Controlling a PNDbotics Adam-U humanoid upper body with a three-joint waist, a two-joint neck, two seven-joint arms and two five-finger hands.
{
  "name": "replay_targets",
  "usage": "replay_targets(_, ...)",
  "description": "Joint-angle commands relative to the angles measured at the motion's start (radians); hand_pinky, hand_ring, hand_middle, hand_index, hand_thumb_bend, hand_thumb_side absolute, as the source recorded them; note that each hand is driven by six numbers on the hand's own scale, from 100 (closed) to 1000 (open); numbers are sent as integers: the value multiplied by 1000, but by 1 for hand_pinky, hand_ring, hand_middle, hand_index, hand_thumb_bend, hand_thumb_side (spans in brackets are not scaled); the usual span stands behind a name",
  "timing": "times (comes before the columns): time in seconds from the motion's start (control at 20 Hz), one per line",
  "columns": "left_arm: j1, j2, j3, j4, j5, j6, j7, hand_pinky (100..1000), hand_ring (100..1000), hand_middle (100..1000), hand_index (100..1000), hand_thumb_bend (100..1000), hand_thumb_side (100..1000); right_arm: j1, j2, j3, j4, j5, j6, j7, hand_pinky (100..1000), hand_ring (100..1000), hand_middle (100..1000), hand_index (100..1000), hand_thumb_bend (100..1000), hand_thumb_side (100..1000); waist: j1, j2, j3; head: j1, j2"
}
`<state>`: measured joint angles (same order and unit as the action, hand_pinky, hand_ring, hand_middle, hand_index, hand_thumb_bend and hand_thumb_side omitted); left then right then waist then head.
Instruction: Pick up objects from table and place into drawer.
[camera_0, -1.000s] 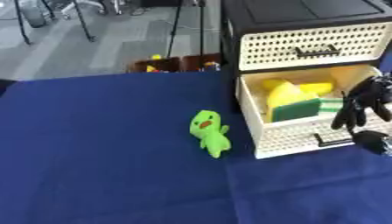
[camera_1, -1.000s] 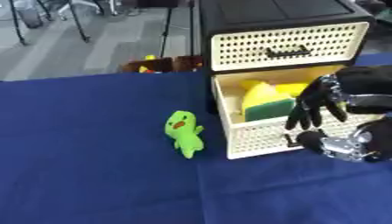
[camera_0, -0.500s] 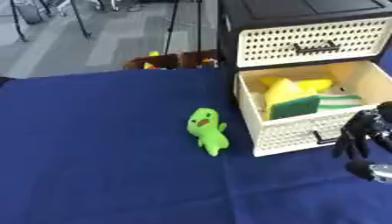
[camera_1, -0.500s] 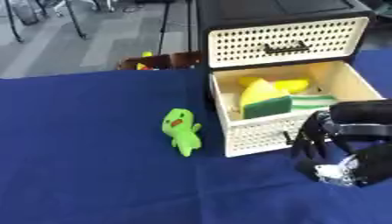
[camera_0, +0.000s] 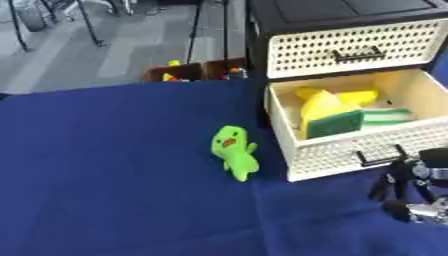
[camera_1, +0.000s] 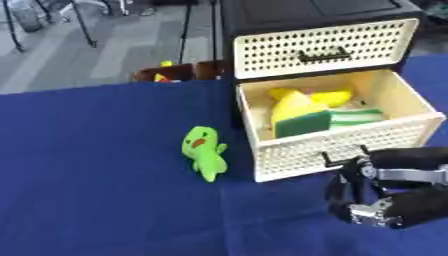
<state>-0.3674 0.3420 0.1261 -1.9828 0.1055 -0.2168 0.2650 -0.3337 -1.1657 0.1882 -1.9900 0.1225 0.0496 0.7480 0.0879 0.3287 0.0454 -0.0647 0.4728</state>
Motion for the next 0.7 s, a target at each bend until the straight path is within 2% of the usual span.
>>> replay_targets(0.05, 1, 9, 10, -17, -1, 2, 3, 448, 610, 630, 801, 377, 876, -6, -13, -5, -10, 33, 39, 1, 412, 657, 718, 847, 242, 1000, -2, -11, 4, -7, -17)
replay_targets(0.7, 13, -14, 11, -17, -3, 10, -3, 445, 611, 630, 800, 382, 882, -37, 1, -18, -10, 81, 156, -11, 410, 659, 716, 839, 253, 1000, -4, 8, 26, -18, -35)
